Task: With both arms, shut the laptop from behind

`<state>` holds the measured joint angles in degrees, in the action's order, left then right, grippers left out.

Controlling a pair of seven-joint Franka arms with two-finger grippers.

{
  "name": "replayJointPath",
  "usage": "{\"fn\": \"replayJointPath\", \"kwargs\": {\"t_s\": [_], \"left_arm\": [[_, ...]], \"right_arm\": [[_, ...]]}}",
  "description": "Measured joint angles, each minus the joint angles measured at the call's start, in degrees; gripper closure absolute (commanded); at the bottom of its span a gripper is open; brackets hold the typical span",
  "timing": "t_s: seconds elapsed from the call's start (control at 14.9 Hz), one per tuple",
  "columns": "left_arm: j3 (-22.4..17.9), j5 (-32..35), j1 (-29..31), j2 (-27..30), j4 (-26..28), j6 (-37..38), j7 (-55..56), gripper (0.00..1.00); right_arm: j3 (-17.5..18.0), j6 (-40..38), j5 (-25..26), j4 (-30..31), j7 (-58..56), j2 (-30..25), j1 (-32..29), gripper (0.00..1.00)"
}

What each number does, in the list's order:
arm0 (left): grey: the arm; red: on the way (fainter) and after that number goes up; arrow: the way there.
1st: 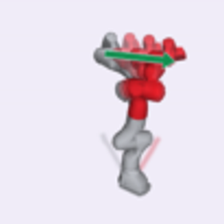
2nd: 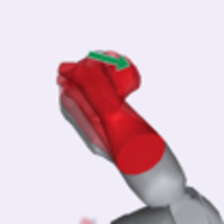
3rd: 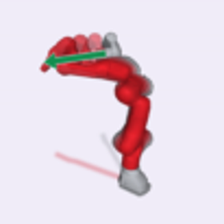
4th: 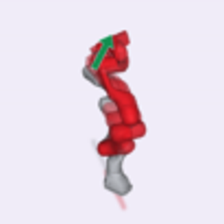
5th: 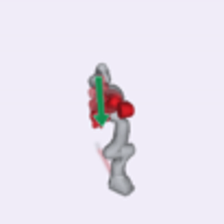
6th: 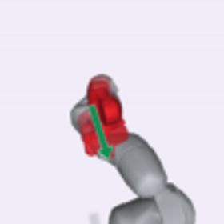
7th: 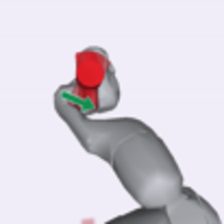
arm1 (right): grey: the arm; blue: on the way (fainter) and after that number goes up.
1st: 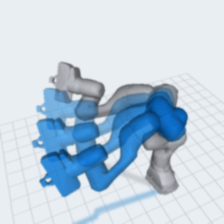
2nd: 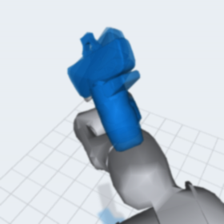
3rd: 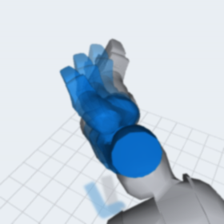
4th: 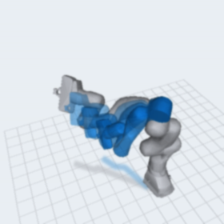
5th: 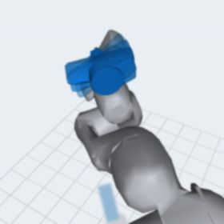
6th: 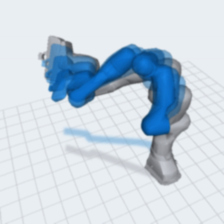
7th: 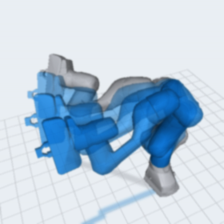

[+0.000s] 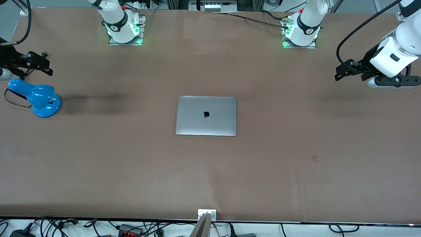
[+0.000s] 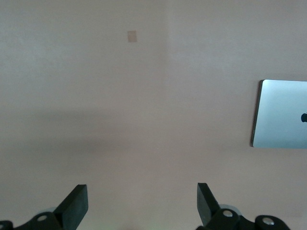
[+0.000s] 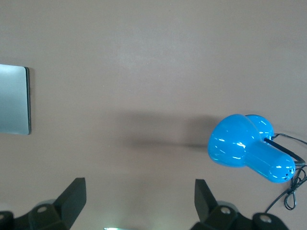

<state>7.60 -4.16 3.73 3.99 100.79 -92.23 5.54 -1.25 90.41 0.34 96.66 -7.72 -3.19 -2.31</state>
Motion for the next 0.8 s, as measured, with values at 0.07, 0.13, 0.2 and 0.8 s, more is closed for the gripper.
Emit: {"fn": "replayJointPath", "kwargs": {"t_s": [0.07, 0.13, 0.2, 0.8], "left_arm": [[-1.2, 0.7, -1.7, -0.4, -0.4, 0.3, 0.2, 0.00], [-2.5, 1.3, -3.1, -0.7, -0.7, 0.3, 0.5, 0.00], [-3.3, 1.6, -3.6, -0.9, -0.9, 0.3, 0.6, 0.00], [-4.4, 1.7, -3.8, -0.9, -1.7, 0.3, 0.5, 0.00]], "right_arm": [[0.0, 0.1, 0.0, 0.0, 0.0, 0.0, 0.0, 0.00], [0.0, 0.1, 0.0, 0.0, 0.0, 0.0, 0.0, 0.00], [0.0, 0.1, 0.0, 0.0, 0.0, 0.1, 0.0, 0.00], [0.0, 0.7, 0.0, 0.0, 0.0, 0.5, 0.0, 0.00]]}}
